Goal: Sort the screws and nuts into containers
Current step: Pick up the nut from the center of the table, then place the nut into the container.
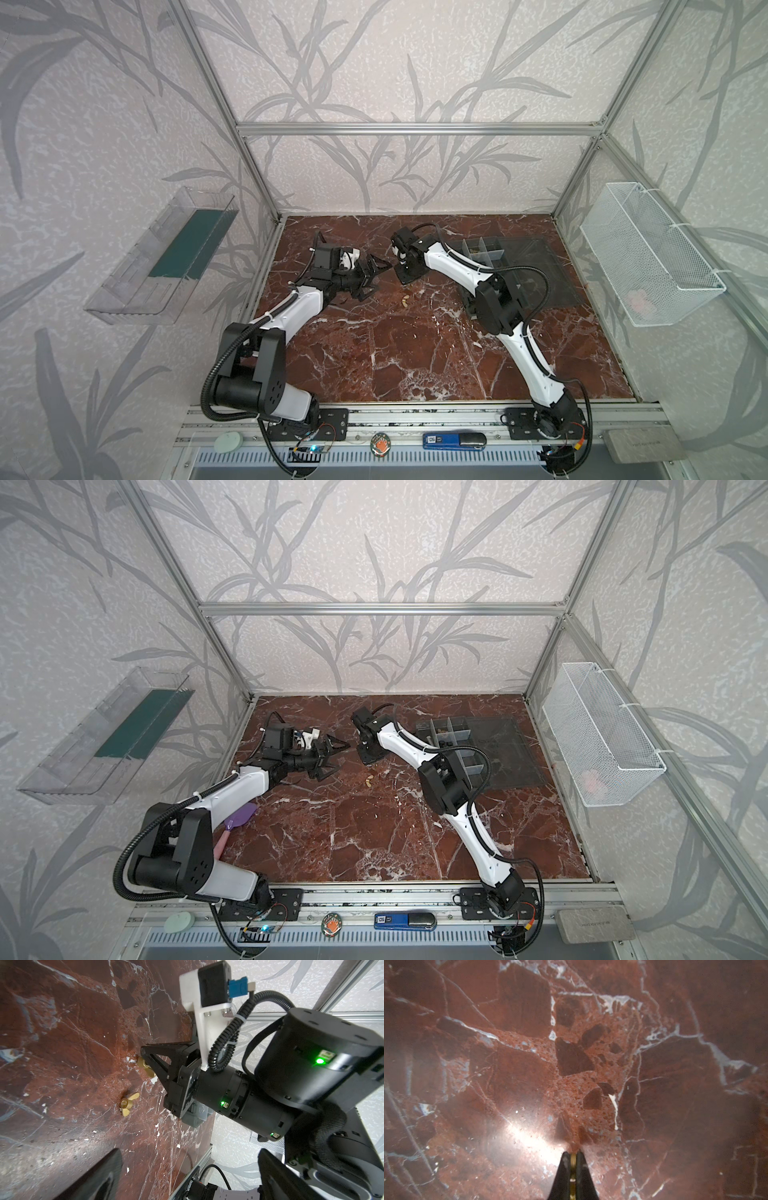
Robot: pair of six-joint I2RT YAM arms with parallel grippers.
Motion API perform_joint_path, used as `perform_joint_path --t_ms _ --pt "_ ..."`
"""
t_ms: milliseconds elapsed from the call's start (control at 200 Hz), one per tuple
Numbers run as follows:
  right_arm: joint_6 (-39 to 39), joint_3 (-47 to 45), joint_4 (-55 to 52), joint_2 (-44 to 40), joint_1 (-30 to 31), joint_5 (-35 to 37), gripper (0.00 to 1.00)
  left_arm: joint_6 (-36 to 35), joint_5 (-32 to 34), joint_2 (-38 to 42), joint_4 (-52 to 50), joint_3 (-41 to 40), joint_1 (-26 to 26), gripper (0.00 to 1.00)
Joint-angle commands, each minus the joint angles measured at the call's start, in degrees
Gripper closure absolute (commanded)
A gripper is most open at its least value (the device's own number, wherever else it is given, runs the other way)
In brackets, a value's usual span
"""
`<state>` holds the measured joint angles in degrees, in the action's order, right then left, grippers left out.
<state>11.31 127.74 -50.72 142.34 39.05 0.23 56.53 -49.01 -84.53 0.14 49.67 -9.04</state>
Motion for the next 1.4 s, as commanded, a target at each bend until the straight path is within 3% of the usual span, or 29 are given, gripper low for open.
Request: perform_joint_path --t_ms 0,280,620,955,1140,1395 --pt "-0.9 1.9 -3.7 -5.3 -2.6 2.4 0.98 -3.5 1.0 0.6 -3.5 4.3 -1.4 0.0" --pt "-1.7 -1.5 -5.1 -13.5 -13.7 4.4 0.97 -5.0 3.3 -4.4 -4.6 12.0 -8.8 0.0" --pt "-1.9 0.8 -5.5 -9.6 -23.8 4.1 0.96 -2.9 3.8 -11.3 -2.7 19.6 -14.7 0.01" --pt "-2.4 4.7 -6.6 -4.3 -25.7 4.5 0.87 -3.7 4.1 -11.8 -4.3 19.7 -14.9 0.01" --pt "-2.7 7.8 -9.0 -3.0 -26.1 4.2 0.76 -4.3 4.5 -10.2 -5.0 18.4 -14.9 0.0" --pt "-3.4 2.5 -7.3 -10.9 -23.0 3.5 0.7 -5.2 5.1 -7.3 -6.2 16.2 -13.9 0.0"
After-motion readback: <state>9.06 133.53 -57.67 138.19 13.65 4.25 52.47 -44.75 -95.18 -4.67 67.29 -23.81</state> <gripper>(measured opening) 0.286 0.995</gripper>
